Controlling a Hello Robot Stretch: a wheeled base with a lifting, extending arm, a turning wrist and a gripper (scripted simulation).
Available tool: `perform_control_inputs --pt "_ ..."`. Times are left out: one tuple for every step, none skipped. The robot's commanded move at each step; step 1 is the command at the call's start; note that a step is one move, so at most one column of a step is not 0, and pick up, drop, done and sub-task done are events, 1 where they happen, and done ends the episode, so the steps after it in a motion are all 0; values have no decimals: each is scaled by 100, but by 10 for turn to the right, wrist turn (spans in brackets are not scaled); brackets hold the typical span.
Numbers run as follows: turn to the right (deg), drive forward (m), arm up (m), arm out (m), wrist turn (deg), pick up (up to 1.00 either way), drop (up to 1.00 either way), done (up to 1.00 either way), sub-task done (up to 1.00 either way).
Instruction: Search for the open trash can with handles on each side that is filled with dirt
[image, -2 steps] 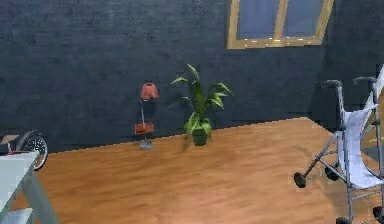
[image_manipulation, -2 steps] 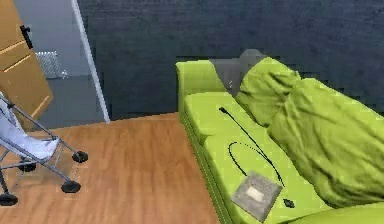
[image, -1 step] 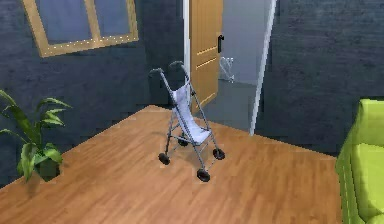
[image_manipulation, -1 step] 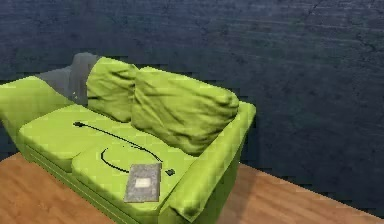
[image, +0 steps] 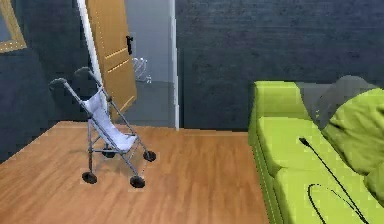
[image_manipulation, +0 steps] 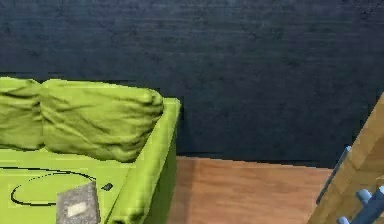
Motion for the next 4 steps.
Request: perform_control_inputs --pt "0 100 0 0 0 0 0 0 0" --pt "0 65 0 0 0 0 0 0 0" --pt "-450 0 0 0 0 0 0 0 0" --pt "-90 0 0 0 0 0 0 0 0"
